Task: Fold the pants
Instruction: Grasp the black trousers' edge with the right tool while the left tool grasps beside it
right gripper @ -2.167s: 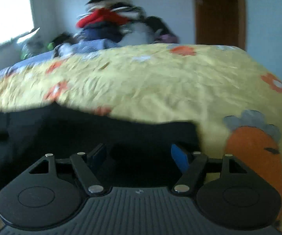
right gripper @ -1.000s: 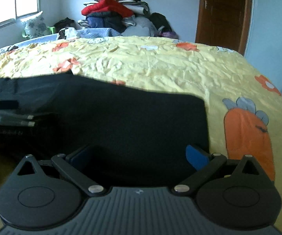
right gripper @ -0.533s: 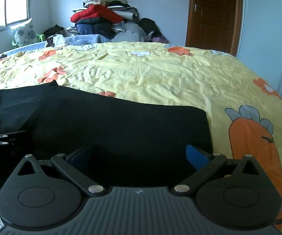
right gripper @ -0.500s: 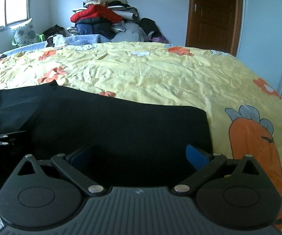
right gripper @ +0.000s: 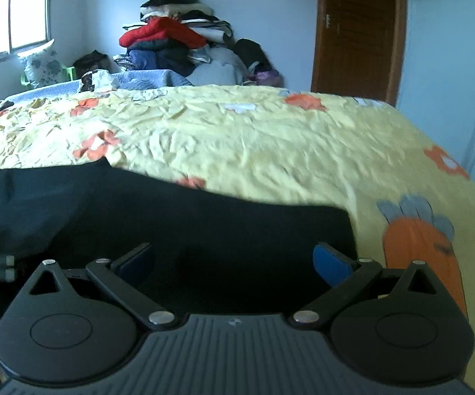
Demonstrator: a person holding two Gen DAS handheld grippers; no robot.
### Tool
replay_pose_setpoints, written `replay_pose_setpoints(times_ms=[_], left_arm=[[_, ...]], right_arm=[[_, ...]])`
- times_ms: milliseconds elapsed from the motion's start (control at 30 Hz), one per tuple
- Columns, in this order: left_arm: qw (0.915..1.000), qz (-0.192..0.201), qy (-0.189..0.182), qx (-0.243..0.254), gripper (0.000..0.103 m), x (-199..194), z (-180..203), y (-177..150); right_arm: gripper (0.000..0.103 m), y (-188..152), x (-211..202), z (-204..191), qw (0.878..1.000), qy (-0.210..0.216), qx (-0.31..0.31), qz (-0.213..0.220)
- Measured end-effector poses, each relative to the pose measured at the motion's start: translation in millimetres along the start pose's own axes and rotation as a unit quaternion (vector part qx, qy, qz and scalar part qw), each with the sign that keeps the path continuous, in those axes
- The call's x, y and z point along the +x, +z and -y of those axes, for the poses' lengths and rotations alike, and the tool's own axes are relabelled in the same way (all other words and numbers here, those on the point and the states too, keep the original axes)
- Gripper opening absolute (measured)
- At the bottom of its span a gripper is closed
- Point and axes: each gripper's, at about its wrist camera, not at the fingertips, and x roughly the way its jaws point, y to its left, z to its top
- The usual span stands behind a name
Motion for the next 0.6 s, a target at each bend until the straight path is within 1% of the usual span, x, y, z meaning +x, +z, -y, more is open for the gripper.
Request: replay_pose_setpoints(times_ms=[33,100,133,167,200,233,267,300,333,367,400,433,467,533,567,600], left_arm=[[0.9999,0.007,0.005,0.01,0.103,1.0,1.7,-1.0],[0.9998,0.014,0.008,0.014,0.103,-1.5,1.9,-2.3],[0.9998,0.013,0.006,0.016,0.103,-5.7,0.8,-1.5],[0.9997,0.016,0.003,0.016,0.102,-10.6,-1.4,-0.6],[0.9996,0.024,0.004,0.016,0.103,-16.7,-4.9,-0.3],[0.9993,0.032,0.009,0.016,0.103,-19.9,-8.2,-0.7],[0.9993,0.03,0.017,0.014,0.103,-19.4,-11.6,-0.5],[0.9996,0.017,0.018,0.014,0.103,-13.4,-13.6,-0.7],[0.9997,-0.005,0.013,0.018,0.101,-3.9,-14.6,-1.7],[0.9999,-0.004,0.005,0.011,0.103,-0.7,-17.6,-3.0],[1.0,-0.001,0.003,-0.004,0.101,-3.2,-22.1,-3.1],[0.9999,-0.006,0.005,-0.01,0.101,-5.5,-25.0,-1.3],[0.9999,-0.004,0.003,-0.012,0.101,-9.8,-28.5,0.4],[0.9995,0.017,0.013,-0.022,0.103,-23.6,-40.5,2.5],[0.9989,0.031,0.022,-0.029,0.103,-31.1,-49.6,3.7],[0.9979,0.041,0.034,-0.037,0.103,-36.5,-61.2,5.5]], right_arm=[[0.103,6.1,10.9,-2.6,1.0,-0.006,-0.008,-0.013],[0.103,8.9,36.8,-6.9,0.998,-0.011,-0.031,-0.05],[0.103,8.1,40.9,-3.2,0.999,-0.007,-0.015,-0.042],[0.103,9.1,39.8,-0.8,0.999,-0.015,0.004,-0.048],[0.103,9.3,34.8,-2.1,0.998,-0.027,0.013,-0.049],[0.103,7.0,25.6,-5.3,0.999,-0.031,0.017,-0.037],[0.103,2.4,16.5,-8.9,0.999,-0.021,0.02,-0.023],[0.103,-3.4,10.5,-12.9,1.0,-0.004,0.019,-0.016],[0.103,-9.7,10.3,-16.9,1.0,0.014,0.014,-0.024],[0.103,-16.5,14.7,-20.8,0.999,0.016,0.004,-0.034],[0.103,-21.8,13.6,-25.1,1.0,0.005,-0.014,-0.014],[0.103,-22.0,13.3,-24.8,1.0,0.006,-0.015,-0.013],[0.103,-19.0,13.4,-23.0,1.0,0.007,-0.009,-0.021],[0.103,-11.7,9.9,-24.9,0.999,-0.003,-0.005,-0.033],[0.103,-9.1,5.3,-29.1,1.0,-0.001,-0.009,-0.026],[0.103,-7.5,-2.1,-37.4,1.0,0.009,-0.02,-0.01]])
